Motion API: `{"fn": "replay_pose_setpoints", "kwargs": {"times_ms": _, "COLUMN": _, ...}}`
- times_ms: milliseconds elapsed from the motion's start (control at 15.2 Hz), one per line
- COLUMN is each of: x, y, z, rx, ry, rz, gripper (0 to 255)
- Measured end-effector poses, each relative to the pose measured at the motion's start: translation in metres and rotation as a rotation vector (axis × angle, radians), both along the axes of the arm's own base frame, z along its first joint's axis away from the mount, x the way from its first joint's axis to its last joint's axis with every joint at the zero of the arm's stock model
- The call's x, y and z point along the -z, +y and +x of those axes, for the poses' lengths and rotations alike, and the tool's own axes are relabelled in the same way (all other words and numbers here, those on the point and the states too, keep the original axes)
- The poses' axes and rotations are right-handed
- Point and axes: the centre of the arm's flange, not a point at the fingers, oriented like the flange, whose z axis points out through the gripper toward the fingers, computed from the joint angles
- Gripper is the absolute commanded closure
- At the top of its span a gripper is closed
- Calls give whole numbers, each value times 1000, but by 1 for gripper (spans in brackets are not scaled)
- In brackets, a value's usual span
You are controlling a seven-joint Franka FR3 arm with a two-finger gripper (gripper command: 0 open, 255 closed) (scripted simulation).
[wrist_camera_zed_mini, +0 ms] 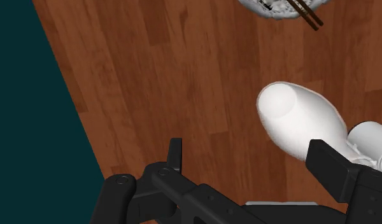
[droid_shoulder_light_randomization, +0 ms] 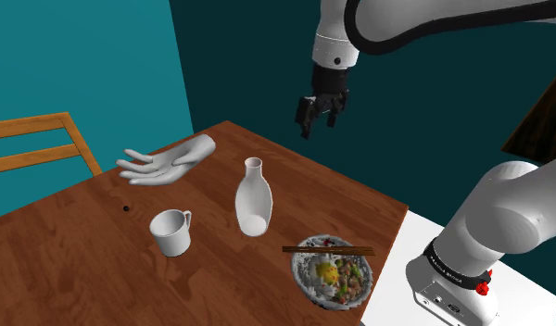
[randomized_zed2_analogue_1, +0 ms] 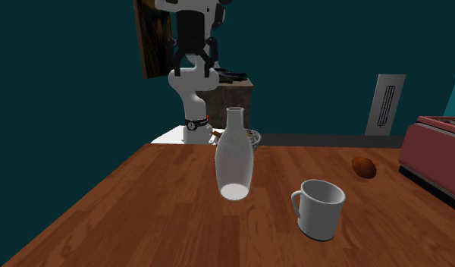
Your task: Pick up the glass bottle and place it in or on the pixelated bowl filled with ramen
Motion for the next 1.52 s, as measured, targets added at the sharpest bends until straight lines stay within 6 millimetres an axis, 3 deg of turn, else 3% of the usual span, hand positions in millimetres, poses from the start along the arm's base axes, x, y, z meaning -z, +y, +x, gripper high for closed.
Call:
{"fn": "replay_pose_setpoints", "kwargs": {"times_ms": 858, "x": 62, "y": 141, "z": 59, "rx": 43, "ry": -8, "rz": 13, "gripper": 0}}
{"fn": "replay_pose_setpoints", "kwargs": {"times_ms": 1320, "x": 99, "y": 147, "z": 62, "rx": 47, "ry": -9, "rz": 14, "gripper": 0}}
{"fn": "replay_pose_setpoints", "kwargs": {"times_ms": 1518, "x": 105, "y": 147, "z": 62, "rx": 47, "ry": -9, "rz": 15, "gripper": 0}}
